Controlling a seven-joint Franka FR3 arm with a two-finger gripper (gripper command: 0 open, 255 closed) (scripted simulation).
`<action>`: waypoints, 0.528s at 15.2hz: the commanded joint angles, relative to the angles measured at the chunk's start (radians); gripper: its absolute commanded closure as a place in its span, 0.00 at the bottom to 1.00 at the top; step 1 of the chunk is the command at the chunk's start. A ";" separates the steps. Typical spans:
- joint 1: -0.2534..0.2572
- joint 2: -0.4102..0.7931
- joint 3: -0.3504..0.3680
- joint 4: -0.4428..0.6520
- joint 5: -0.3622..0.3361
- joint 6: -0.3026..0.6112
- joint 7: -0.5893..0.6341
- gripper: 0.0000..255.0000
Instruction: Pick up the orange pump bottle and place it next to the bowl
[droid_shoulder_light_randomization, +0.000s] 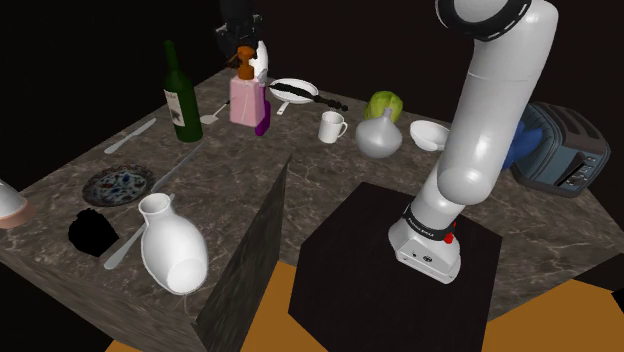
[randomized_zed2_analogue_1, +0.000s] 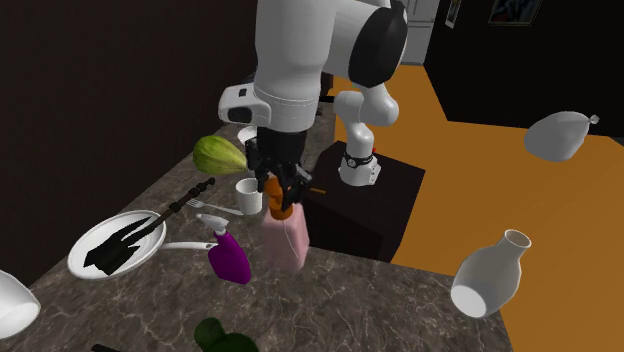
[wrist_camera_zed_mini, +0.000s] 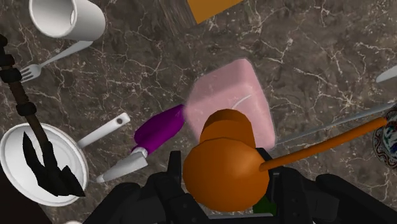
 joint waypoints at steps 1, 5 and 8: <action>-0.015 -0.066 -0.003 -0.071 0.014 0.010 -0.015 1.00; -0.045 -0.230 -0.020 -0.248 0.047 0.036 -0.060 1.00; -0.061 -0.346 -0.039 -0.360 0.066 0.041 -0.098 1.00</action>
